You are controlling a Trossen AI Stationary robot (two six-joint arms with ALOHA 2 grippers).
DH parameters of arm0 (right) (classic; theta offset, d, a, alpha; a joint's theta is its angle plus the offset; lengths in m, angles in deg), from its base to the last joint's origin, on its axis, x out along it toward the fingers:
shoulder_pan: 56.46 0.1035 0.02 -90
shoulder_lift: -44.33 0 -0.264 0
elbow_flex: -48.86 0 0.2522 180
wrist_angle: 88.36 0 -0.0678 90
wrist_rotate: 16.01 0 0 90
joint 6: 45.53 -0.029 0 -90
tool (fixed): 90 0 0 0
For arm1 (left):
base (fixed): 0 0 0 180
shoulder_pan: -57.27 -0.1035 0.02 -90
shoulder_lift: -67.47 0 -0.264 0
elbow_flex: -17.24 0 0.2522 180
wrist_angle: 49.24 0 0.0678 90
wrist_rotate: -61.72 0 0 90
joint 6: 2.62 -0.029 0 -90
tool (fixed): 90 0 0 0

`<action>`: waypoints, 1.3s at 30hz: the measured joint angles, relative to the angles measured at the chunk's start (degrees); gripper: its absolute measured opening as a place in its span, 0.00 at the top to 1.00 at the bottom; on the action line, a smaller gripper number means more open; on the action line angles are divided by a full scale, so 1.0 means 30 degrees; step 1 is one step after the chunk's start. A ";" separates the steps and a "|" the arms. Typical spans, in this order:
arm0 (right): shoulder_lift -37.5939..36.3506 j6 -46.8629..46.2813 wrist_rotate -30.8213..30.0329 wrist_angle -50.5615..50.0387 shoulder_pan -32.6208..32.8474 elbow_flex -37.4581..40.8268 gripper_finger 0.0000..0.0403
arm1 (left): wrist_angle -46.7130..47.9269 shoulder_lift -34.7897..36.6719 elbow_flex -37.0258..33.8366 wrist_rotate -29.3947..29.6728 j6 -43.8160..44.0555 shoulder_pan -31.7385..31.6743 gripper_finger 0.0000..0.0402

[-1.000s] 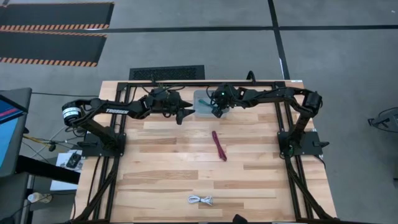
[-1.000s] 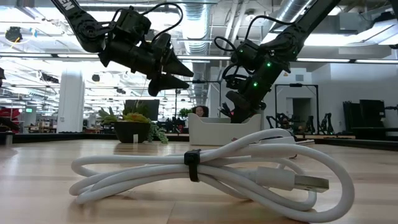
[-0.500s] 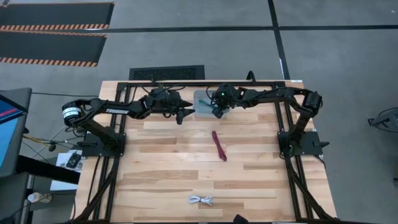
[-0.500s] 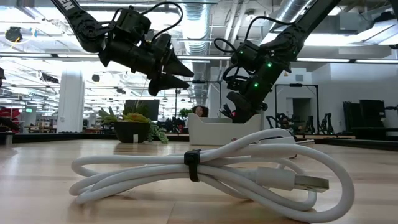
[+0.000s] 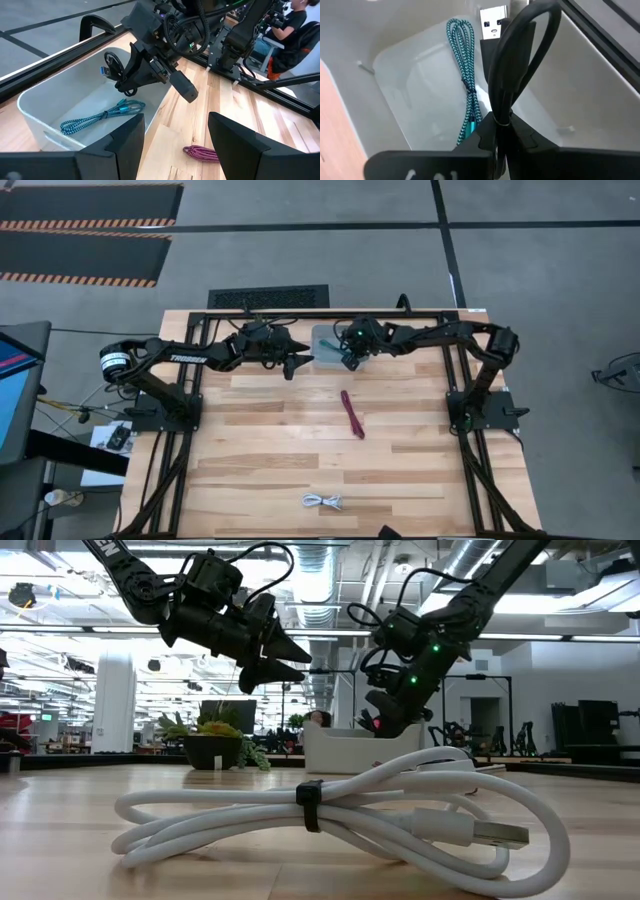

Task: Pick and place USB-C Cables
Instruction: Put the black charger cable into the white bin, then put the white charger cable into the white bin

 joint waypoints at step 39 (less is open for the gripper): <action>0.0036 0.1502 0.1047 0.1382 -0.0037 0.0746 0.65 | 0.0007 0.0000 0.0000 0.0495 -0.0007 0.0000 0.48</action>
